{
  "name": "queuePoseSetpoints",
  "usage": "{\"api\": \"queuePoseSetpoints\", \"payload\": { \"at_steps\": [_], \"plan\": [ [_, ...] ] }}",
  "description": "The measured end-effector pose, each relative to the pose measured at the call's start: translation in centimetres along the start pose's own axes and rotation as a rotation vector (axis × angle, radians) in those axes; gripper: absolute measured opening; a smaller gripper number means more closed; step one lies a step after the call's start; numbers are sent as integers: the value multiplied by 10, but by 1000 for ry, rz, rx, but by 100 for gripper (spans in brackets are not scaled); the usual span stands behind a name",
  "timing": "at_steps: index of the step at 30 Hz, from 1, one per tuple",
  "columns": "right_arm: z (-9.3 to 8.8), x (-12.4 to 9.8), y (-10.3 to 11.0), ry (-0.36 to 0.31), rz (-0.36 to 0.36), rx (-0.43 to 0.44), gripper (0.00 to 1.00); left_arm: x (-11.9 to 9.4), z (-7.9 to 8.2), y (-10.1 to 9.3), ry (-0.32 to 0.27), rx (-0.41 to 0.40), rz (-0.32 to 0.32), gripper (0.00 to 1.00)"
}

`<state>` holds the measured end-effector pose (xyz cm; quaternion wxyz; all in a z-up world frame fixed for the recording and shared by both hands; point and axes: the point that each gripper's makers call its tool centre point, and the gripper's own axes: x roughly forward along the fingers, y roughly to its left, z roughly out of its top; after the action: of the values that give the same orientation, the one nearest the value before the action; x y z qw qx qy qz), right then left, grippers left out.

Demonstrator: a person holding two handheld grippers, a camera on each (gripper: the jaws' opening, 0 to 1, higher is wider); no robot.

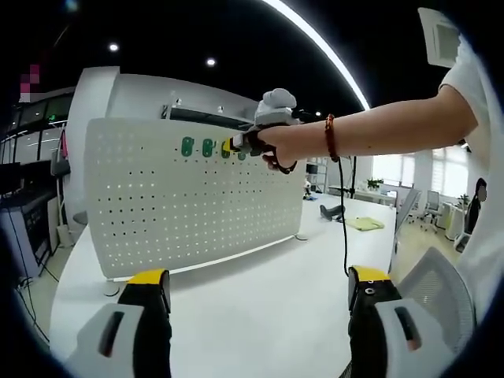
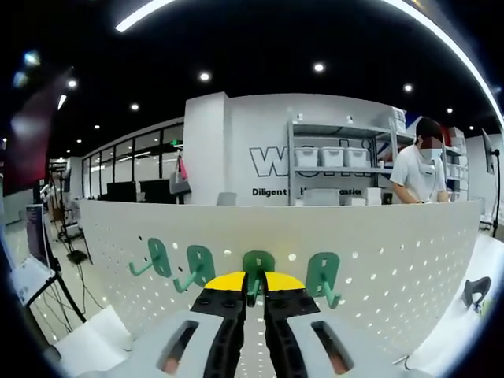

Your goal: Insert the hook assembly into the mounting plate slot until the hook locks in place.

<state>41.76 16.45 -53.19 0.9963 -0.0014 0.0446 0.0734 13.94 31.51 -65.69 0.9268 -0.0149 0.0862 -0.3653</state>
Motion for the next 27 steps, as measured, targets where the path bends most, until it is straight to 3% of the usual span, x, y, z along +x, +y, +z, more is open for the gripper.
{"api": "queuePoseSetpoints", "payload": {
  "at_steps": [7,13,27],
  "plan": [
    [0,-2,5,3,23,-26,16,-1,2,-1,-2,4,-3,96],
    [2,-4,4,-5,48,-31,29,-3,5,-3,-3,14,-2,96],
    [-10,-33,12,6,142,-73,42,-9,11,-22,1,47,-17,98]
  ]
}}
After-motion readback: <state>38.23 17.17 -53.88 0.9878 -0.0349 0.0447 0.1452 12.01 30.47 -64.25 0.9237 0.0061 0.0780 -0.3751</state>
